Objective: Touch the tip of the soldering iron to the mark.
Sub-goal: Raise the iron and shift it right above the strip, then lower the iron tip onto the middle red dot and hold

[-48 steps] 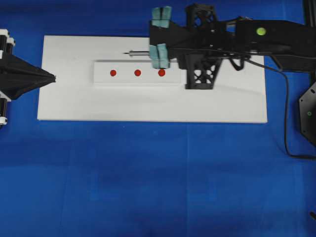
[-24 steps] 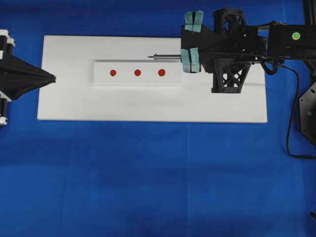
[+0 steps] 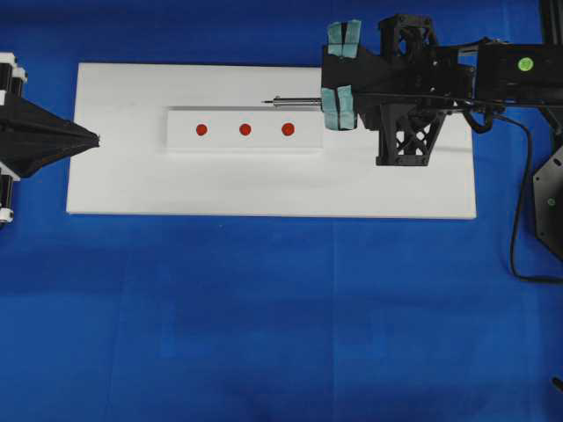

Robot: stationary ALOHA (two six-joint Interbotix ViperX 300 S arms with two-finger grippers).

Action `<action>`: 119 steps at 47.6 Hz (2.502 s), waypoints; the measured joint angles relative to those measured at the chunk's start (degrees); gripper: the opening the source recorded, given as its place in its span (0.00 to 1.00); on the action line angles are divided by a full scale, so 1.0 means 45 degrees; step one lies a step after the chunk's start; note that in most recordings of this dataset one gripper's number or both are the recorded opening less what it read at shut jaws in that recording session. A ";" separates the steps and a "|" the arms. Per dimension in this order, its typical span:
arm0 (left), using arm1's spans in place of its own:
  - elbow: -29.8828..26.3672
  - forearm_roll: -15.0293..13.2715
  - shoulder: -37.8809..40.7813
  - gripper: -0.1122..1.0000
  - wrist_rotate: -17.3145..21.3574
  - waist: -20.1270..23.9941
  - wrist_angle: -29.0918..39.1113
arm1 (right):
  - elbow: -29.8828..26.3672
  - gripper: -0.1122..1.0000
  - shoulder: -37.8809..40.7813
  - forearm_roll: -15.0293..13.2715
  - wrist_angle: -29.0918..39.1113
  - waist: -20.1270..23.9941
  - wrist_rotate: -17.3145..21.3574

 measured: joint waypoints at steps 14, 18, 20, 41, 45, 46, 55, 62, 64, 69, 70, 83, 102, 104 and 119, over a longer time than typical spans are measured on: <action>0.0000 0.0020 0.0000 0.10 0.0000 -0.0020 0.0000 | -0.0020 0.16 0.0879 0.0000 -0.0605 0.0000 0.0000; 0.0000 0.0000 0.0000 0.10 0.0000 -0.0020 0.0000 | -0.0020 0.16 0.1250 0.0000 -0.0879 0.0000 0.0000; 0.0000 0.0000 0.0000 0.10 0.0000 -0.0020 0.0000 | -0.0020 0.16 0.1426 0.0000 -0.1035 0.0000 0.0000; 0.0000 0.0000 0.0000 0.10 0.0000 0.0000 0.0000 | 0.0000 0.16 0.3105 0.0176 -0.2207 -0.0020 0.0000; 0.0000 0.0020 0.0000 0.10 0.0000 0.0000 0.0000 | -0.0020 0.16 0.3223 0.0176 -0.2266 -0.0059 0.0000; 0.0000 0.0000 0.0000 0.10 0.0000 -0.0020 0.0000 | -0.0020 0.16 0.3242 0.0176 -0.2266 -0.0078 0.0000; 0.0000 0.0000 0.0000 0.10 0.0000 -0.0020 0.0000 | -0.0020 0.16 0.3242 0.0195 -0.2285 -0.0176 0.0000; 0.0000 0.0000 0.0000 0.10 0.0020 -0.0020 0.0000 | -0.0020 0.16 0.3242 0.0195 -0.2285 -0.0293 0.0000; -0.0020 0.0000 0.0000 0.10 0.0020 -0.0020 0.0000 | -0.0020 0.16 0.3262 0.0195 -0.2285 -0.0332 -0.0020; 0.0000 0.0000 0.0000 0.10 0.0020 -0.0020 0.0000 | -0.0020 0.16 0.3242 0.0195 -0.2285 -0.0352 -0.0020; 0.0000 0.0000 0.0000 0.10 0.0039 -0.0020 0.0000 | -0.0020 0.16 0.3242 0.0195 -0.2285 -0.0371 -0.0020; 0.0000 0.0000 0.0000 0.10 0.0059 -0.0020 0.0000 | -0.0020 0.16 0.3242 0.0195 -0.2285 -0.0371 -0.0020; 0.0000 0.0020 0.0020 0.10 0.0059 -0.0020 0.0000 | 0.0000 0.16 0.3242 0.0195 -0.2246 -0.0352 -0.0020; 0.0000 0.0020 0.0000 0.10 0.0039 0.0000 0.0000 | -0.0020 0.16 0.3262 0.0195 -0.2227 -0.0352 -0.0020; 0.0000 0.0000 0.0000 0.10 0.0059 -0.0020 0.0000 | -0.0020 0.16 0.3262 0.0195 -0.2246 -0.0312 -0.0020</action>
